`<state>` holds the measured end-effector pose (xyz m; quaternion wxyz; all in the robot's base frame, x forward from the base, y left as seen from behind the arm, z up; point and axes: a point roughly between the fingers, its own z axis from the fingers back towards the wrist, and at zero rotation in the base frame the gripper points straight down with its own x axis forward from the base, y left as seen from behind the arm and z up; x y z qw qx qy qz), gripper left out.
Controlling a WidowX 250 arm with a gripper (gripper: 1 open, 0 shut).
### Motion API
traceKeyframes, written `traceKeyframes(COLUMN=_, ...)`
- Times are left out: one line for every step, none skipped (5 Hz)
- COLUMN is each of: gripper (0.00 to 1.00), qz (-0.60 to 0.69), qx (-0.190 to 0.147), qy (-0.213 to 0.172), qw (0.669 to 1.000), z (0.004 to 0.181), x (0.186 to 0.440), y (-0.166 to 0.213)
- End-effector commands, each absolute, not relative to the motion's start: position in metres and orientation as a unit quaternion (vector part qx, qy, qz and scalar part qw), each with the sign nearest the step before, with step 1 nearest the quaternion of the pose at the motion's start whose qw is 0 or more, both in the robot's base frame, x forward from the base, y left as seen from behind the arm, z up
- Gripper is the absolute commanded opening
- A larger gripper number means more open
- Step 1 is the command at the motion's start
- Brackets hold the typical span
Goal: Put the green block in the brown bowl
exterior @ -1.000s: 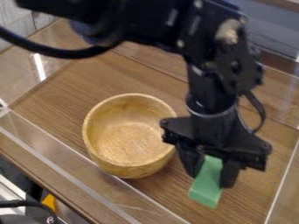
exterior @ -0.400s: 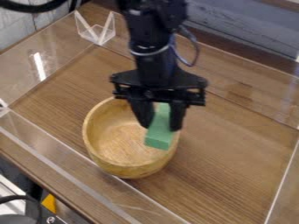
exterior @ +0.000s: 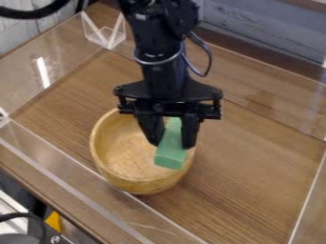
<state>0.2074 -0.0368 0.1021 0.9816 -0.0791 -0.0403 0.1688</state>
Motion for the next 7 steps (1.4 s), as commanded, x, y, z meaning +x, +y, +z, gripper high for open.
traceKeyframes(gripper=0.00, qz=0.170, qx=-0.088, qy=-0.062, qw=0.980, z=0.121, x=0.216, y=-0.038)
traceKeyframes(gripper=0.00, qz=0.122, qx=-0.093, qy=-0.055, qw=0.987, z=0.118, x=0.211, y=-0.037)
traceKeyframes(gripper=0.00, qz=0.083, qx=-0.098, qy=-0.048, qw=0.991, z=0.114, x=0.207, y=-0.034)
traceKeyframes(gripper=0.00, qz=0.095, qx=-0.102, qy=-0.046, qw=0.989, z=0.119, x=0.208, y=-0.039)
traceKeyframes(gripper=0.00, qz=0.107, qx=-0.106, qy=-0.044, qw=0.988, z=0.125, x=0.210, y=-0.044)
traceKeyframes(gripper=0.00, qz=0.130, qx=-0.106, qy=-0.044, qw=0.985, z=0.136, x=0.205, y=-0.036)
traceKeyframes(gripper=0.00, qz=0.151, qx=-0.101, qy=-0.044, qw=0.982, z=0.138, x=0.202, y=-0.029)
